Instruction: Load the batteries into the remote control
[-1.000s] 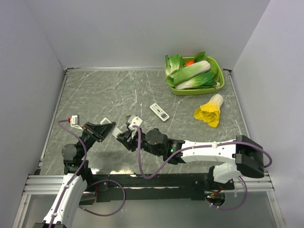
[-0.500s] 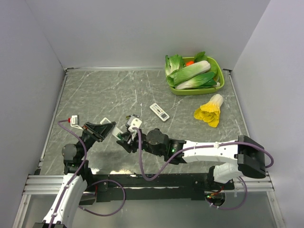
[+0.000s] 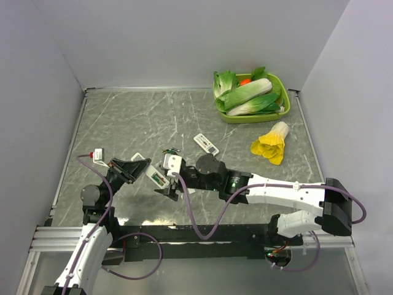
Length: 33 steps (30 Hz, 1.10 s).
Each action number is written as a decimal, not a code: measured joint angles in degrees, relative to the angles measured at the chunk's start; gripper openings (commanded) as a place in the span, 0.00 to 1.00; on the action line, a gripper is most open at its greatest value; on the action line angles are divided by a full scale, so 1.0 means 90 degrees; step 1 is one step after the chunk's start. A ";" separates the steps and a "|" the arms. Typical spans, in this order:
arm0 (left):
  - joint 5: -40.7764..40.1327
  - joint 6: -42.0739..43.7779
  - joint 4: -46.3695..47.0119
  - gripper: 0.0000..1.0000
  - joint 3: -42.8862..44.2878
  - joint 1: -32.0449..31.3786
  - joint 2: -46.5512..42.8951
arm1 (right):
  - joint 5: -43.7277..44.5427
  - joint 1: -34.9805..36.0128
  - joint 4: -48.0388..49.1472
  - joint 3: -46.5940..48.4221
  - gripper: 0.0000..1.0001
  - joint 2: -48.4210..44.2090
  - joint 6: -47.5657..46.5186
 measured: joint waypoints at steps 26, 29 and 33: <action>0.0602 0.0022 -0.0153 0.02 0.0000 0.0000 0.0340 | -0.3706 -0.1314 -0.2047 0.1302 0.48 0.0607 -0.2232; 0.0619 0.0022 -0.0151 0.02 0.0000 0.0000 0.0340 | -0.3762 -0.1311 -0.2217 0.1416 0.44 0.0760 -0.2353; 0.0658 0.0019 -0.0126 0.02 0.0000 0.0000 0.0340 | -0.3776 -0.1297 -0.2363 0.1605 0.40 0.0986 -0.2475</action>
